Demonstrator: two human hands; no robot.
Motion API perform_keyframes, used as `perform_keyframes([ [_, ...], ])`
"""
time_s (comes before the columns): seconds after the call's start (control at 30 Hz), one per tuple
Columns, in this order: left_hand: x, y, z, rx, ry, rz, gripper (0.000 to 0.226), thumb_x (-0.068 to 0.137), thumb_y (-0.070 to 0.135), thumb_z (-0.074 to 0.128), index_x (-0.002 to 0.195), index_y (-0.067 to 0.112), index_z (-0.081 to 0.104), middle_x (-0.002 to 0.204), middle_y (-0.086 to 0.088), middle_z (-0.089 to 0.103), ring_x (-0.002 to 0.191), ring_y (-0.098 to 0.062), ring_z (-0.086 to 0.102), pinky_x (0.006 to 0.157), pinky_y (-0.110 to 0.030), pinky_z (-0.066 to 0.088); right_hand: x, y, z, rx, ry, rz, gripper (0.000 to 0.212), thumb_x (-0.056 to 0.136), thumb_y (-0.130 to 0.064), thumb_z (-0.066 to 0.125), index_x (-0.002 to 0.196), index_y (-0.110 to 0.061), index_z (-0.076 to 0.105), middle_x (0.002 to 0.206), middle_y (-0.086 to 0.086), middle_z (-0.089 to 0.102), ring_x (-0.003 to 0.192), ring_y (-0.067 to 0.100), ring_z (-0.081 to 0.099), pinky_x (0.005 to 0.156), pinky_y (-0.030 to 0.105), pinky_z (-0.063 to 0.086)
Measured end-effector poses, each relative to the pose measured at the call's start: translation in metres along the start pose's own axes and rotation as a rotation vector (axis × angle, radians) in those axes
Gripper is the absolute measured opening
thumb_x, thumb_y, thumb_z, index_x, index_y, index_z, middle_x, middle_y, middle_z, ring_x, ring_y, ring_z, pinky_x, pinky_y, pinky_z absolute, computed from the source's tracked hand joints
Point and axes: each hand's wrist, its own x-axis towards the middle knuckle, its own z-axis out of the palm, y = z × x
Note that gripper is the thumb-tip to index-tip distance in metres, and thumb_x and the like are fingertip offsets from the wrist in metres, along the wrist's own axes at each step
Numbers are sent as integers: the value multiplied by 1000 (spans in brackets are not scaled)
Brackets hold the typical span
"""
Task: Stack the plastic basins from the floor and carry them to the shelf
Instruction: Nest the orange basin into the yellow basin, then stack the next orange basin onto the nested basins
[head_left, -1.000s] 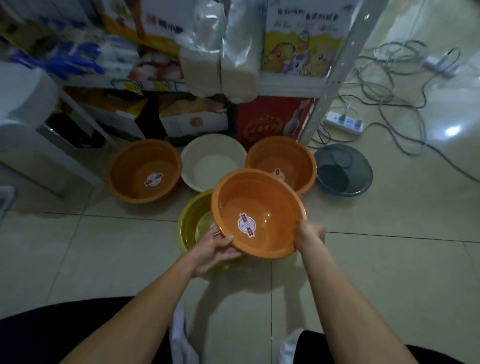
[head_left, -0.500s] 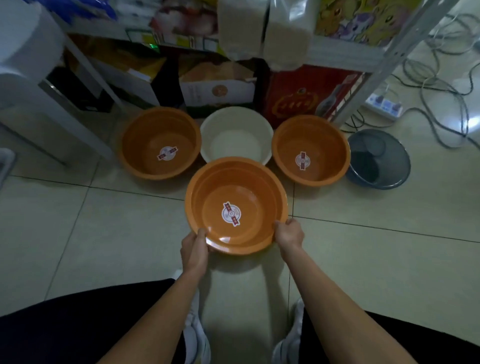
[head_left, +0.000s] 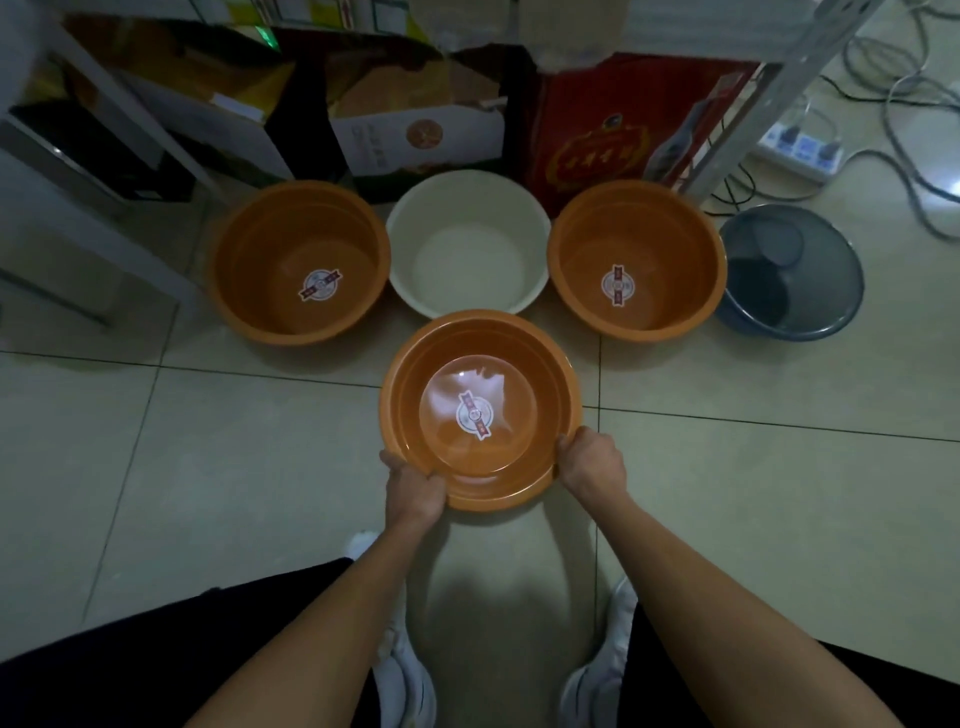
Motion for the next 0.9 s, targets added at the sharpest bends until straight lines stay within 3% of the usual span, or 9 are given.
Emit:
perform_keyframes([
  [0.13, 3, 23, -12, 53, 25, -25, 82, 93, 22, 56, 158, 7, 9, 145, -23, 51, 127, -43, 58, 106, -52, 50, 6, -14, -14, -81, -31, 14, 29, 105, -25, 55, 126, -8, 66, 121, 13, 72, 103, 30, 77, 88, 39, 64],
  [0.23, 5, 43, -17, 167, 21, 72, 96, 94, 34, 61, 163, 24, -5, 162, -20, 25, 137, -44, 49, 111, -55, 45, 13, -20, -20, -118, 27, -106, 79, 99, -20, 67, 163, -26, 21, 149, 13, 48, 117, 32, 72, 83, 42, 60],
  [0.3, 9, 48, -18, 278, -33, 102, 101, 94, 40, 62, 162, 28, -12, 163, -21, 21, 139, -45, 47, 113, -55, 43, 15, -18, -22, -191, 54, -171, 91, 99, -21, 64, 168, -32, 6, 140, 12, 54, 114, 30, 72, 87, 44, 62],
  [0.4, 13, 45, -21, 330, -19, 148, 99, 90, 46, 62, 162, 27, -3, 153, -23, 36, 133, -46, 51, 110, -58, 45, 24, -16, -28, -132, 106, -186, 62, 101, -27, 60, 158, -27, 35, 121, 9, 67, 109, 30, 73, 91, 46, 63],
  [0.47, 20, 45, -23, 302, 52, 166, 92, 89, 43, 63, 160, 28, 6, 145, -21, 47, 129, -44, 55, 108, -60, 46, 40, -24, -46, 199, 109, -55, 36, 105, -36, 55, 133, -16, 66, 116, 12, 74, 110, 32, 75, 96, 50, 62],
  [0.57, 26, 46, -23, 179, 42, 249, 91, 86, 34, 64, 159, 35, 9, 140, -15, 57, 125, -39, 60, 106, -60, 47, 75, -33, -79, 804, 26, 250, 59, 100, -51, 62, 130, -1, 69, 126, 20, 74, 119, 39, 72, 104, 50, 59],
  [0.7, 32, 55, -14, 109, 53, 407, 83, 80, 49, 63, 150, 48, 19, 149, 0, 52, 134, -31, 55, 112, -61, 40, 108, -31, -104, 1507, -131, 316, 49, 103, -40, 64, 139, -8, 57, 115, 14, 68, 84, 23, 69, 48, 27, 59],
  [0.8, 37, 67, -2, 128, 105, 511, 73, 82, 52, 59, 147, 47, 26, 150, 5, 49, 133, -27, 55, 116, -59, 36, 126, -29, -114, 1524, -97, 367, 21, 108, -31, 58, 115, -11, 59, 92, 2, 63, 66, 10, 59, 43, 19, 52],
  [0.9, 42, 76, 4, 129, 122, 546, 71, 86, 36, 60, 149, 41, 27, 152, 5, 46, 136, -25, 53, 120, -53, 28, 132, -29, -119, 1417, 78, 412, 23, 103, -20, 64, 121, -7, 64, 100, 7, 73, 63, 9, 61, 49, 17, 48],
])
